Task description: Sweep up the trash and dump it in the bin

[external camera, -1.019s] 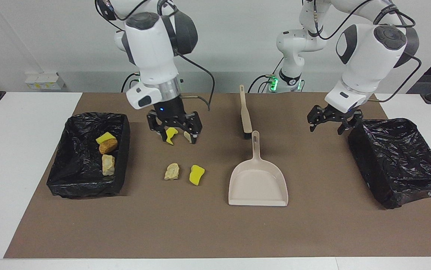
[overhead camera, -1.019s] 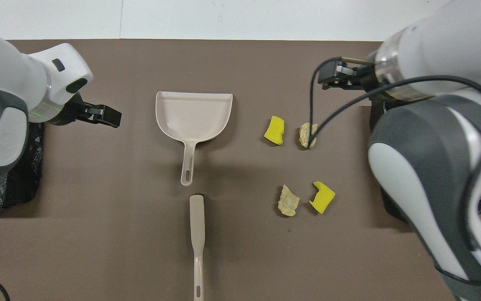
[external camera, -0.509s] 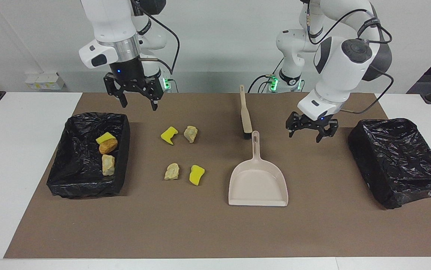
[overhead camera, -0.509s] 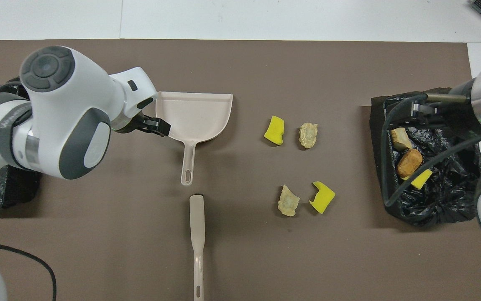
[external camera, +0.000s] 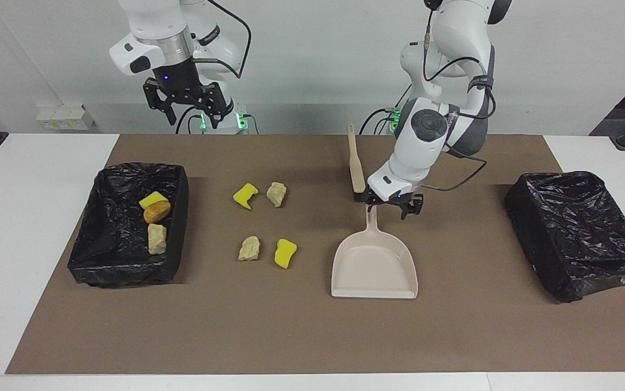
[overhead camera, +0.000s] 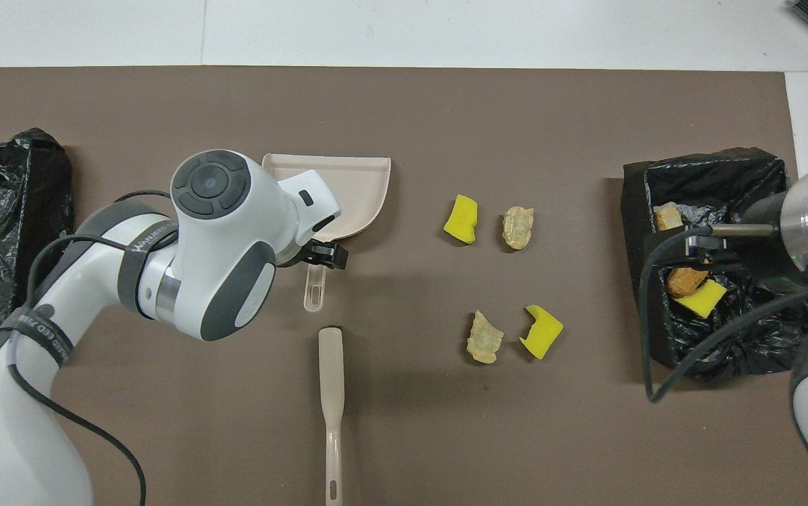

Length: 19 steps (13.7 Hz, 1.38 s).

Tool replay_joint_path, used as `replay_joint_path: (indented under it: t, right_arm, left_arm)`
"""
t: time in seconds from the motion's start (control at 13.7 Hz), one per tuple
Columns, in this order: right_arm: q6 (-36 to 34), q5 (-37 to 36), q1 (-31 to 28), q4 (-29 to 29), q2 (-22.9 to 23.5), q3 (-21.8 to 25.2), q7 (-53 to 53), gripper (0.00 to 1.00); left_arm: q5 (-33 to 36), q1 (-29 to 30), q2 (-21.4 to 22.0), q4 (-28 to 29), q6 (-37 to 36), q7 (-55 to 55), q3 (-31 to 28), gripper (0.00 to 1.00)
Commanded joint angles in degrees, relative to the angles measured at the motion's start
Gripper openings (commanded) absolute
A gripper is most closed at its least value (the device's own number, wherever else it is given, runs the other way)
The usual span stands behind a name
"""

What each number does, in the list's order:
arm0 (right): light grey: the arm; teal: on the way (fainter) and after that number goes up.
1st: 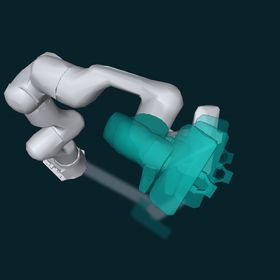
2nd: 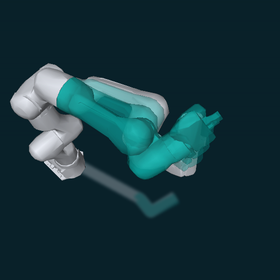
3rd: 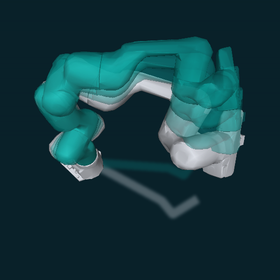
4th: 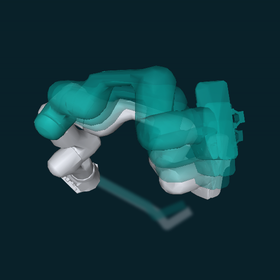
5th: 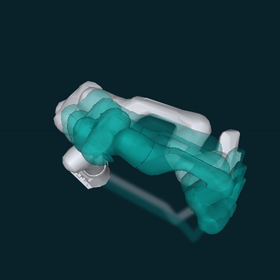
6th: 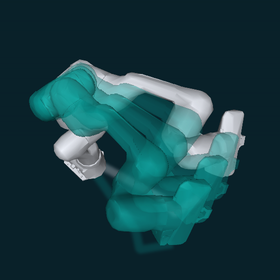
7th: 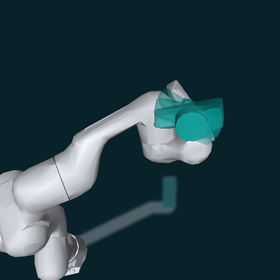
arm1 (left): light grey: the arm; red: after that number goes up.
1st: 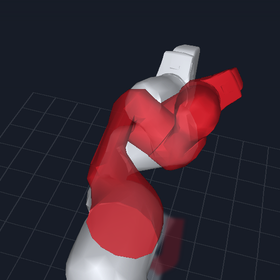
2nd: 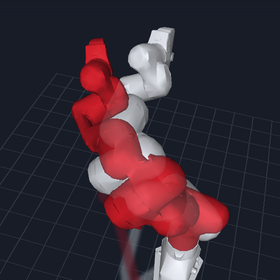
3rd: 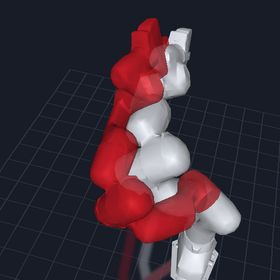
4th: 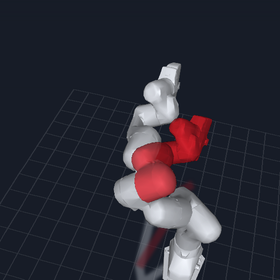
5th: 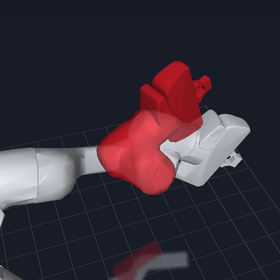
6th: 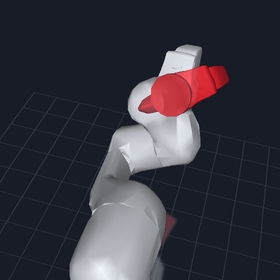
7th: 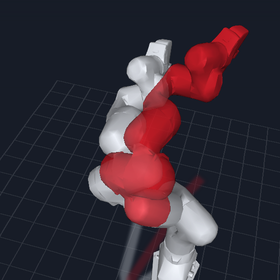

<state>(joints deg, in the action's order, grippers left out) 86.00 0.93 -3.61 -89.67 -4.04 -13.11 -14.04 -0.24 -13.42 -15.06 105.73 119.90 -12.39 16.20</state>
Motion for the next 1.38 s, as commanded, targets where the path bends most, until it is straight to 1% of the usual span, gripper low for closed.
replay_joint_path:
  t: [0.0,0.07,0.22,0.51,0.58,0.66,0.73,0.8,0.87,1.09,1.16,1.31]
  right_arm:
    - [1.81,1.62,-1.49,-1.57,-0.71,-0.33,2.97,1.0]
    - [1.63,0.92,-1.4,-0.51,-0.1,-0.33,2.97,1.0]
    - [0.93,0.47,-1.22,1.16,1.05,-0.33,3.06,1.0]
    - [0.32,-0.32,-0.79,2.92,1.84,-0.42,3.23,1.0]
    - [0.14,-0.32,-0.61,2.93,1.84,-0.51,3.23,1.0]
    - [-0.04,-0.32,-0.52,2.84,1.75,-0.51,3.14,1.0]
    - [-0.04,-0.23,-0.52,2.66,1.67,-0.68,3.14,1.0]
    - [-0.13,-0.23,-0.52,2.66,1.67,-0.95,3.14,1.0]
    - [-0.13,-0.06,-0.43,2.57,1.49,-1.12,3.14,1.0]
    - [-0.04,0.73,0.88,0.82,0.35,-1.12,2.97,1.0]
    - [-0.04,0.91,1.15,-0.05,-0.35,-1.21,2.53,1.0]
    - [-0.04,1.0,3.42,-2.95,-2.54,-1.21,2.18,1.0]
  left_arm:
    - [-0.55,-0.29,1.44,3.08,1.48,-0.62,-0.12,1.0]
    - [-0.55,-0.29,1.44,3.86,1.83,-0.71,-0.12,0.92]
    - [-0.64,-0.29,1.09,4.4,2.53,-1.23,-0.03,0.8]
    - [-0.64,-0.37,0.56,5.1,2.53,-1.41,0.05,0.72]
    - [-0.64,-0.46,0.65,5.45,2.36,-1.58,0.23,0.68]
    - [-0.64,-0.46,0.65,5.45,2.27,-1.5,0.49,0.56]
    - [-0.64,-0.46,0.56,5.11,2.27,-1.32,0.49,0.34]
    - [-0.64,-0.38,0.47,4.58,2.36,-1.15,0.49,0.1]
    - [-0.64,-0.29,0.39,4.49,2.79,-0.8,0.49,0.0]
    - [-0.47,0.41,-0.05,2.48,2.36,0.69,0.32,0.0]
    - [-0.03,0.68,-0.49,1.16,1.66,2.35,0.23,0.0]
    - [0.06,3.21,-0.58,-0.6,0.16,7.26,-0.03,0.0]
